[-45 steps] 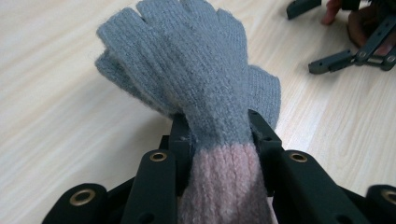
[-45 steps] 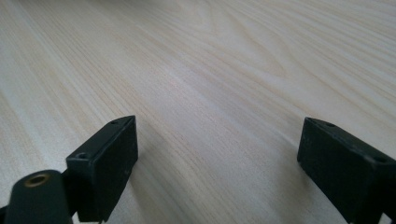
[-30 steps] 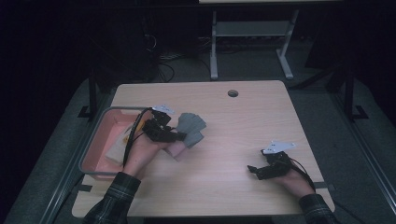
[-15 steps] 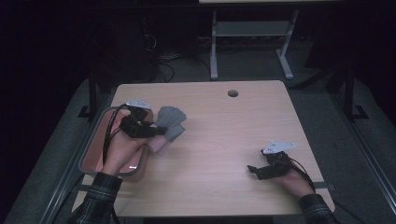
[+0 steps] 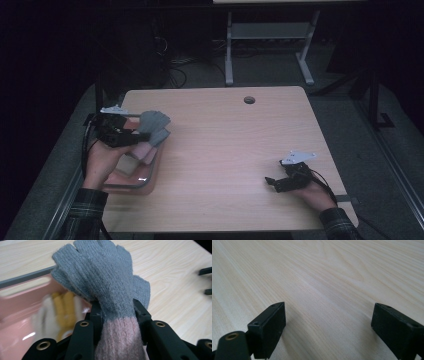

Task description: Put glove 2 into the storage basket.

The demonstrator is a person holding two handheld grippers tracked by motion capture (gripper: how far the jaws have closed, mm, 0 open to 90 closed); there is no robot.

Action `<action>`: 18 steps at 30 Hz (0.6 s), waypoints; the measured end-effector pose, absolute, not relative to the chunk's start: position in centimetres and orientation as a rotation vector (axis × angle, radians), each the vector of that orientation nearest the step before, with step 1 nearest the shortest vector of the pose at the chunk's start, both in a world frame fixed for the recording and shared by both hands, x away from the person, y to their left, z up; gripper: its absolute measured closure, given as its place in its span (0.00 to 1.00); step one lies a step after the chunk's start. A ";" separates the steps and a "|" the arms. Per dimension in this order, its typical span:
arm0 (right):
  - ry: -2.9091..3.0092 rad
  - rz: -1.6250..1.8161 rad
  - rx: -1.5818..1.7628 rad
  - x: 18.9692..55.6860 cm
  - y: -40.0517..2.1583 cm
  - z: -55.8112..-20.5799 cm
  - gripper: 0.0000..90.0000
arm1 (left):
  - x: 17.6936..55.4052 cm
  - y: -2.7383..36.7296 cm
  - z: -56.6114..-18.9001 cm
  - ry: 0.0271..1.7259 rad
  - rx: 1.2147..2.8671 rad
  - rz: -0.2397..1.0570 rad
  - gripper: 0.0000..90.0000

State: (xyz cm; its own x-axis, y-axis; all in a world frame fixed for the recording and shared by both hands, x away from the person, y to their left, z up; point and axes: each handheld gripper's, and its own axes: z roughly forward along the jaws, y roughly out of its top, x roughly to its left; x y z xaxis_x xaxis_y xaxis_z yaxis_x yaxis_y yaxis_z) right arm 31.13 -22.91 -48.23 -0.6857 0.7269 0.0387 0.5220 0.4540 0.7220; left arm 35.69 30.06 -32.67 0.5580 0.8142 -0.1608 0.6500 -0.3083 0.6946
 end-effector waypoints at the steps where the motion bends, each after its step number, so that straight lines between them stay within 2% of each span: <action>1: 2.430 1.063 1.075 31.1 -22.9 -48.2 0.13 | 35.7 30.6 -32.8 1.180 2.047 0.289 0.75; 8: 2.430 1.062 1.074 31.1 -22.9 -48.2 0.13 | 35.9 33.5 -33.9 1.242 2.038 0.292 0.74; 18: 2.429 1.060 1.077 31.2 -22.9 -48.2 0.13 | 37.6 34.4 -36.6 1.294 2.064 0.237 0.73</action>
State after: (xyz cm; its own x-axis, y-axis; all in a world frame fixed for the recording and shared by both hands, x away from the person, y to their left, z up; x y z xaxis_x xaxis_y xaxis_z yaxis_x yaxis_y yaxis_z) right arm 31.15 -22.90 -48.22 -0.6830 0.7294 0.0379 0.5240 0.4532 0.7211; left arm 37.64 34.40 -36.58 0.4888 0.8506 -0.1938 0.7267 -0.2741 0.6299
